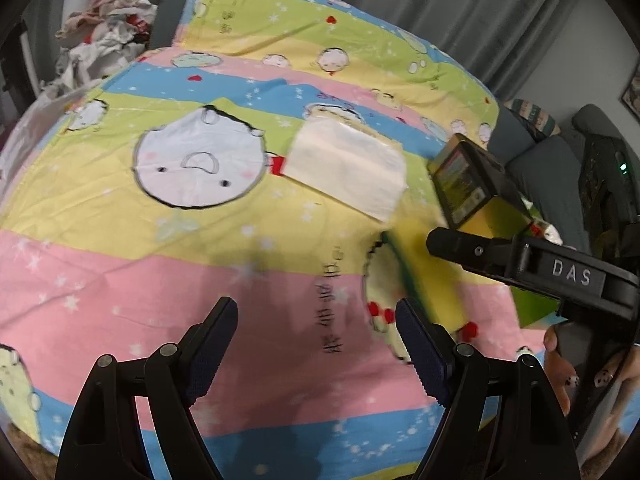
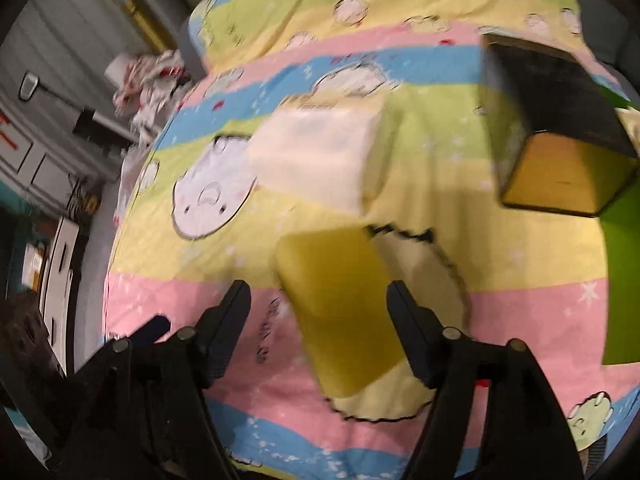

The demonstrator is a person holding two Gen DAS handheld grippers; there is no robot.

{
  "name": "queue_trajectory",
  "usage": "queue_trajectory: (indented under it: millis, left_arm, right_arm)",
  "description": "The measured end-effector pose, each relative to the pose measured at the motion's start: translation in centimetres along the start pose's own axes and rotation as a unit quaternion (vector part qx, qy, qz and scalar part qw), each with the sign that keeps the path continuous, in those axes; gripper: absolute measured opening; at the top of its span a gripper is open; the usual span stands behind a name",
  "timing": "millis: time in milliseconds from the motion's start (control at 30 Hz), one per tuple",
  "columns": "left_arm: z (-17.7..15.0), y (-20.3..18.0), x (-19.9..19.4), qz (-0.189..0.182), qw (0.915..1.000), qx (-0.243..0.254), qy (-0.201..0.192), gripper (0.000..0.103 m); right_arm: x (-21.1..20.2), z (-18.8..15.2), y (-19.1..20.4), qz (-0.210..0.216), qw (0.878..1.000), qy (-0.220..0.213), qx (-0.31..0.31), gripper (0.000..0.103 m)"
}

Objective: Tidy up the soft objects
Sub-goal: 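Lift the yellow sponge and lower it into the white box with the right tool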

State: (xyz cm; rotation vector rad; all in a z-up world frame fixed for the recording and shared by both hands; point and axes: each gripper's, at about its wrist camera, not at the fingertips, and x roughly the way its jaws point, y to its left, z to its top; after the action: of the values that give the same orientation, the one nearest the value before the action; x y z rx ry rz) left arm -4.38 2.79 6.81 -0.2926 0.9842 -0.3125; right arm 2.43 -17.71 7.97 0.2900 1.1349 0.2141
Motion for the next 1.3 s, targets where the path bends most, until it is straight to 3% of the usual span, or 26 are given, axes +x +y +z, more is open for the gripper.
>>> queue_trajectory:
  millis: [133,300,433,533,600,667,833,933,1067,1167,1300]
  left_arm:
    - [-0.2,-1.5,1.2,-0.028,0.9994,0.002,0.022,0.081]
    - [-0.2,-3.5,3.0,-0.052,0.9976,0.014,0.043,0.081]
    - [-0.4,-4.4,4.2,-0.056,0.9968,0.018,0.053,0.073]
    - [-0.5,-4.6,5.1,-0.052,0.9965,0.018,0.063,0.060]
    - [-0.6,-4.6,5.8,-0.050,0.9955,0.015,0.079,0.060]
    - [-0.7,-4.7,6.1,-0.052,0.9950,0.014,0.085,0.059]
    - [-0.9,-5.7,5.2,-0.054,0.9953,0.029,0.075,0.059]
    - [-0.8,-6.8,3.9,-0.063,0.9950,0.052,0.057,0.059]
    - [-0.1,-9.6,1.7,-0.083,0.9922,0.089,0.027,0.059]
    - [0.6,-12.4,0.5,-0.101,0.9866,0.128,0.004,0.059]
    - [2.3,-17.1,0.0,-0.143,0.9731,0.180,-0.020,0.059]
  right_arm:
    - [-0.9,-0.1,-2.6,0.023,0.999,0.000,0.033,0.071]
    - [0.0,-0.4,-4.1,0.018,0.999,0.009,0.044,0.072]
    - [1.5,-0.2,-3.4,0.077,0.996,0.024,0.034,0.070]
    - [3.4,0.0,-2.6,0.078,0.996,0.047,0.022,0.062]
    - [4.7,-0.3,-2.3,0.075,0.994,0.072,0.013,0.051]
    - [5.1,-0.7,-2.7,0.102,0.991,0.081,0.026,0.044]
    - [3.6,-1.6,-2.9,0.103,0.993,0.059,0.027,0.040]
    - [1.1,-1.9,-2.6,0.097,0.995,0.016,0.007,0.040]
    - [-2.6,-2.0,-3.8,0.105,0.994,-0.028,0.027,0.041]
    - [-6.1,-1.9,-5.1,0.096,0.992,-0.078,0.034,0.041]
    - [-10.6,-1.2,-7.8,0.075,0.985,-0.143,0.055,0.041]
